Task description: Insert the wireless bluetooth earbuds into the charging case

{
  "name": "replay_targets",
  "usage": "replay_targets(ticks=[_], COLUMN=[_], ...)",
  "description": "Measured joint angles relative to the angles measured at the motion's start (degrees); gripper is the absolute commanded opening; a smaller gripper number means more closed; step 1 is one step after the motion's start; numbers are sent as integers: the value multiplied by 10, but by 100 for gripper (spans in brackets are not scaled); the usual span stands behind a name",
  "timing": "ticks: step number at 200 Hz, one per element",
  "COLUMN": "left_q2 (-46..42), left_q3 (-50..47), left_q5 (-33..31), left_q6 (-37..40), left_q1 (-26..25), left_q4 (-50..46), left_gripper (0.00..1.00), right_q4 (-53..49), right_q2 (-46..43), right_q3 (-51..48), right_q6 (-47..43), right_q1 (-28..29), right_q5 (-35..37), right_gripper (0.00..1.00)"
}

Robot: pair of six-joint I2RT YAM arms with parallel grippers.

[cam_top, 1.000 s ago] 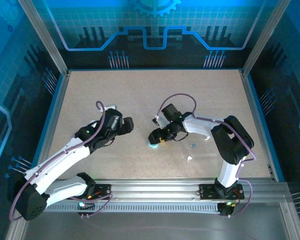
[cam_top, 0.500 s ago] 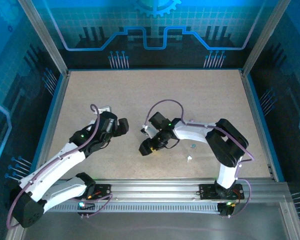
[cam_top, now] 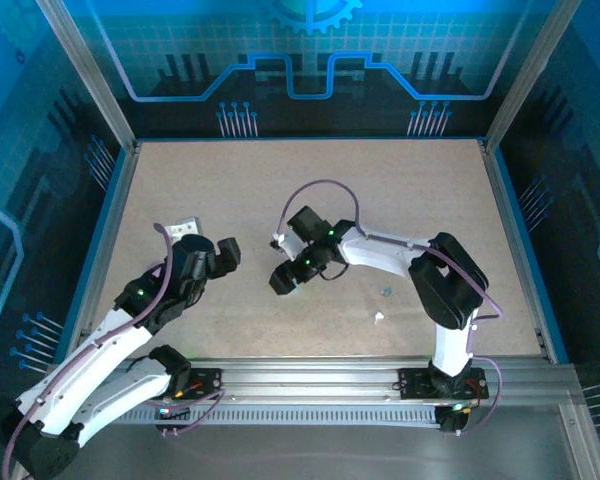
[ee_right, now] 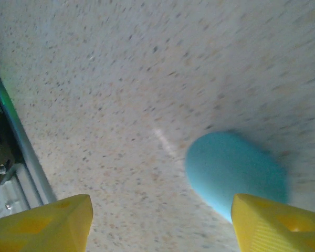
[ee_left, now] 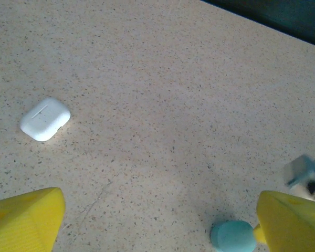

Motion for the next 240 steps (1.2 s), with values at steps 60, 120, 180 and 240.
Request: replay_targets(ticks=[60, 120, 180, 240], left_q2=[-4, -6, -3, -3], left_q3=[-3, -11, -15, -15], left_q5=[0, 0, 0, 0], left_q6=[3, 4, 4, 4], left_q1=[0, 0, 0, 1], left_q4=[0, 0, 0, 0], left_gripper=[95, 96, 96, 96], right_q4=[-40, -59, -30, 98], right_q2=[104, 118, 57, 3], right_q3=[110, 87, -3, -111], right_q6=[-96, -128, -141, -189], right_q1=[-18, -18, -9, 31], right_q5=[-9, -40, -27, 99], right_gripper=[74, 73, 74, 75])
